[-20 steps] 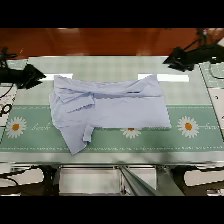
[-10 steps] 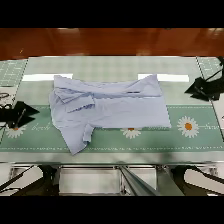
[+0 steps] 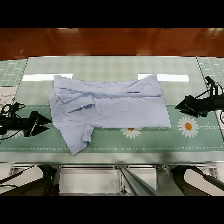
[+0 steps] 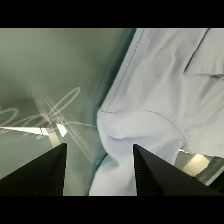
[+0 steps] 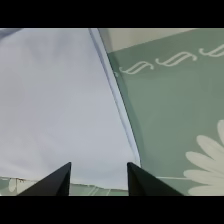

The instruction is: Fold the shirts.

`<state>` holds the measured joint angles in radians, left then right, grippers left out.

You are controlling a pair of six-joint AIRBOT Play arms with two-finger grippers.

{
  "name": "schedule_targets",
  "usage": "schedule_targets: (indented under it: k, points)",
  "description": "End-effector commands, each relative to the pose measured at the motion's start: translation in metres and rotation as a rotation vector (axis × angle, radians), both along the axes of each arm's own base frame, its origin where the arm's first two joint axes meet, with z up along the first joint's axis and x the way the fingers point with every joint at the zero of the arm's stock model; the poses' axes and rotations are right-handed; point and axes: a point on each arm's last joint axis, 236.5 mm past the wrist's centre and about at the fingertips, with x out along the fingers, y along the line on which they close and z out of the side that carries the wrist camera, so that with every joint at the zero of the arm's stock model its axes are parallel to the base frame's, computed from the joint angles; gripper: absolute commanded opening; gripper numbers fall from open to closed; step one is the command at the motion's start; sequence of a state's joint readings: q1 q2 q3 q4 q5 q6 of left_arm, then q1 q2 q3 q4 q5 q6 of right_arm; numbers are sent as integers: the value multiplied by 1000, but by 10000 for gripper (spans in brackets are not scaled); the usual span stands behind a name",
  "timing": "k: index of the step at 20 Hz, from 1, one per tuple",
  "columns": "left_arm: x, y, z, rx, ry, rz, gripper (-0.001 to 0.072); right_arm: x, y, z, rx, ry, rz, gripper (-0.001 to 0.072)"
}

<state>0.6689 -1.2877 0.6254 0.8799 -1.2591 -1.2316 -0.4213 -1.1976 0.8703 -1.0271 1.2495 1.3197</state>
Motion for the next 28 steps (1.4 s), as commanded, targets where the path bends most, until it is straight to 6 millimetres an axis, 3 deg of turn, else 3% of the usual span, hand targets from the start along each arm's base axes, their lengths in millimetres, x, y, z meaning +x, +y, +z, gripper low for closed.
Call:
schedule_targets:
  k: [1,6,7,8,9,11,14,17,18,25,28]
  points:
    - [12,-13,-10,-33,-8,5,508,-2,3,-1,9,1,4,404]
    - [25,-26,-29,-1,-16,-29,505,-3,3,-1,10,3,1,404]
    - [27,-26,-30,10,-21,-35,433,-3,3,-1,12,6,3,404]
    - [29,-27,-29,16,-29,-46,176,-4,3,-1,13,9,5,404]
    - [31,-27,-26,17,-42,-57,19,-5,0,-2,7,12,1,404]
    - [36,-27,-18,11,-59,-77,18,-4,-13,-2,-2,6,-39,404]
    - [38,-29,-8,1,-79,-104,18,-25,-37,-19,23,65,-153,404]
    - [39,-29,-6,5,-85,-106,17,-64,-17,-48,109,164,-152,404]
    - [39,-29,-6,5,-85,-106,18,-69,-11,-54,126,176,-158,404]
    - [39,-29,-6,5,-85,-105,18,-67,32,-77,242,240,-99,404]
    - [39,-29,-6,5,-85,-105,18,-34,48,-84,268,176,-135,404]
